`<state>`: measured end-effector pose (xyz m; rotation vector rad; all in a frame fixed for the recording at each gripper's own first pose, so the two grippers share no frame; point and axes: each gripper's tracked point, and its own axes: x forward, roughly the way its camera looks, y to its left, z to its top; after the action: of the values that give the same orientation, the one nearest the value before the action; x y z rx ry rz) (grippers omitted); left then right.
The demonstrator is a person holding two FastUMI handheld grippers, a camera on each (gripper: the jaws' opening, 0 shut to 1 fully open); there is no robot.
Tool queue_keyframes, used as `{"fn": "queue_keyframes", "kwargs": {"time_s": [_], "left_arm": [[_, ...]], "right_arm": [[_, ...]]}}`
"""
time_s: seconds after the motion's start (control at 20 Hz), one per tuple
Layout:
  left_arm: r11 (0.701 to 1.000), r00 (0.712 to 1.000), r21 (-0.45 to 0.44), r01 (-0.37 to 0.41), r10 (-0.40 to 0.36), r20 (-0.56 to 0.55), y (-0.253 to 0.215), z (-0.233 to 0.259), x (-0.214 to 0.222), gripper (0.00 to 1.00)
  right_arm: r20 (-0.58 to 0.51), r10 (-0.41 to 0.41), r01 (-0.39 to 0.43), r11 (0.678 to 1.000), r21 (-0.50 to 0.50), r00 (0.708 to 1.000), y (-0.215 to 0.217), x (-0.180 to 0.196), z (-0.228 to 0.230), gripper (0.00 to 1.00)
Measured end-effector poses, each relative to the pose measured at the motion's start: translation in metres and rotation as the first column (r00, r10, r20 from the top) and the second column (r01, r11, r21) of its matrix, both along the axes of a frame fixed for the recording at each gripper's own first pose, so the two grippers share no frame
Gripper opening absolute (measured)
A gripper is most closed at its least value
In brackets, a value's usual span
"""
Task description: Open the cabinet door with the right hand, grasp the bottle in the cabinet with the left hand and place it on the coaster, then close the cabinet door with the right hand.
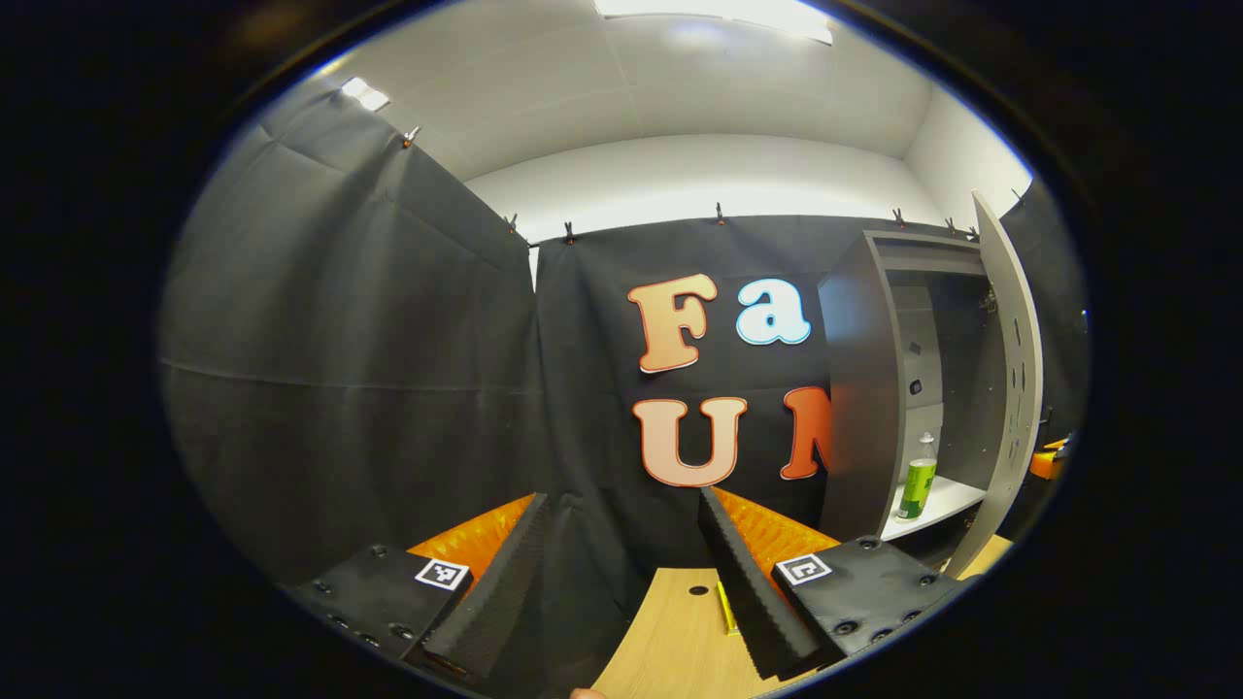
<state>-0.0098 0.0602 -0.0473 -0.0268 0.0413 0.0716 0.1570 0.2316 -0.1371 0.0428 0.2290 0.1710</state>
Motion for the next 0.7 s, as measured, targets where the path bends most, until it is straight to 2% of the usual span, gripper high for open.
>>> {"fn": "queue_keyframes", "kwargs": {"time_s": [0.1, 0.25, 0.5, 0.7], "left_arm": [[1.000, 1.000, -0.014, 0.023, -0.023, -0.004, -0.012, -0.004, 0.007, 0.99], [0.998, 0.998, -0.026, 0.066, -0.066, -0.011, -0.035, -0.007, 0.018, 1.00], [0.990, 0.990, -0.029, 0.139, -0.139, -0.005, -0.076, -0.005, 0.023, 1.00], [0.987, 0.987, -0.026, 0.159, -0.159, 0.001, -0.094, -0.001, 0.024, 0.99]], "right_arm": [[0.015, -0.038, 0.039, 0.998, -0.040, 0.999, -0.015, 0.005, 0.001, 0.06], [0.006, -0.074, 0.074, 0.997, -0.027, 0.997, -0.022, -0.002, 0.002, 0.01], [0.004, -0.104, 0.104, 0.994, -0.036, 0.995, -0.035, -0.007, 0.001, 0.00], [-0.004, -0.129, 0.128, 0.991, -0.042, 0.992, -0.043, -0.009, -0.001, 0.00]]}}
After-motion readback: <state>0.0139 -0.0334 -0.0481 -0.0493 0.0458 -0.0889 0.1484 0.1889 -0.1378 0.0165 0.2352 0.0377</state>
